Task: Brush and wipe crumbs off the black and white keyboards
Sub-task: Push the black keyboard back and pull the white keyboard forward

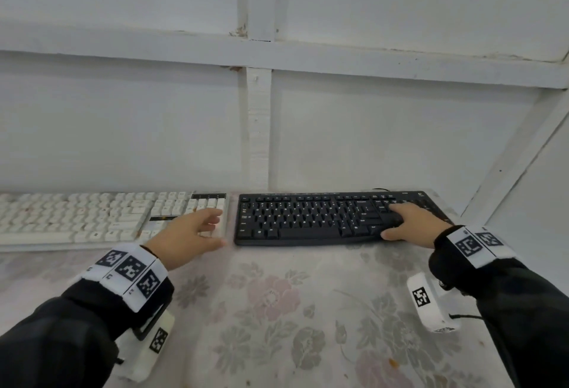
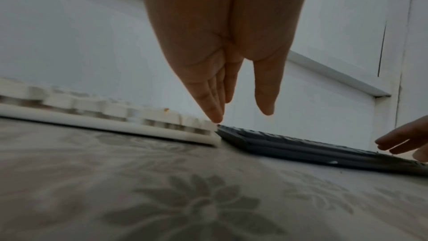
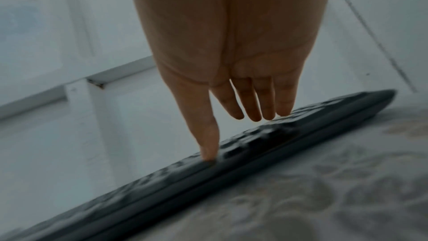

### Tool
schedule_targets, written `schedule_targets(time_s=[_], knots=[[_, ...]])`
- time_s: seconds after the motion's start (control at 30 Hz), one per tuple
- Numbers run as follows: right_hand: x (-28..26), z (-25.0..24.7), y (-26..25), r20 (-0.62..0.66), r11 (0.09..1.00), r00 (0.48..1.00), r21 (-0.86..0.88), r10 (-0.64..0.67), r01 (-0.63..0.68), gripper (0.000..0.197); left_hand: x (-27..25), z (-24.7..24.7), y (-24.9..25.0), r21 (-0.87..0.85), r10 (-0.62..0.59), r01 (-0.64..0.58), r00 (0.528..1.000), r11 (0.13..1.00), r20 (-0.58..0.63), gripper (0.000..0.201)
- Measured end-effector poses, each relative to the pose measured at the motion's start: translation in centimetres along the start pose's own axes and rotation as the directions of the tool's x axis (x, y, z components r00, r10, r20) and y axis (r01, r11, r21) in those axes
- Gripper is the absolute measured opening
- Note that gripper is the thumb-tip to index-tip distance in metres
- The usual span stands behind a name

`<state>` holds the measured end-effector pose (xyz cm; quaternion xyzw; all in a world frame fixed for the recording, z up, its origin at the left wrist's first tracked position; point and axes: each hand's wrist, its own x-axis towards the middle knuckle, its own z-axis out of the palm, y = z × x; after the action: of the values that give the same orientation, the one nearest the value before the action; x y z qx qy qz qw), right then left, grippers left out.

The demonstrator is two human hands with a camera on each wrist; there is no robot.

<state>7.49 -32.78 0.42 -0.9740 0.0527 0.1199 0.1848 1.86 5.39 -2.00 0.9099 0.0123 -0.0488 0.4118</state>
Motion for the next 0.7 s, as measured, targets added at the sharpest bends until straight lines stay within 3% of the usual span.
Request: schedule_targets(time_s=[0.27, 0.43, 0.6, 0.7], knots=[[-4.4, 5.9, -12.8, 0.062, 0.969, 0.974, 0.134, -0.217, 0.208, 0.075, -3.9, -8.1, -7.0, -0.063, -0.023, 0.020, 0.998, 0.998, -0.053, 0.059], [-4.9, 10.3, -20.6, 0.075, 0.946, 0.958, 0.197, -0.277, 0.258, 0.075, -5.4, -14.0, -12.1, -0.051, -0.048, 0.044, 0.994, 0.998, -0.097, 0.058], [-4.7, 13.1, -25.5, 0.080, 0.924, 0.950, 0.273, -0.300, 0.269, 0.054, -5.6, -19.1, -17.2, -0.013, -0.094, 0.093, 0.984, 0.996, -0.151, 0.059], [-3.2, 14.6, -26.0, 0.042, 0.934, 0.964, 0.263, -0.262, 0.242, 0.090, -5.3, -21.2, -19.9, -0.003, -0.154, 0.156, 0.970, 0.988, -0.190, 0.060]])
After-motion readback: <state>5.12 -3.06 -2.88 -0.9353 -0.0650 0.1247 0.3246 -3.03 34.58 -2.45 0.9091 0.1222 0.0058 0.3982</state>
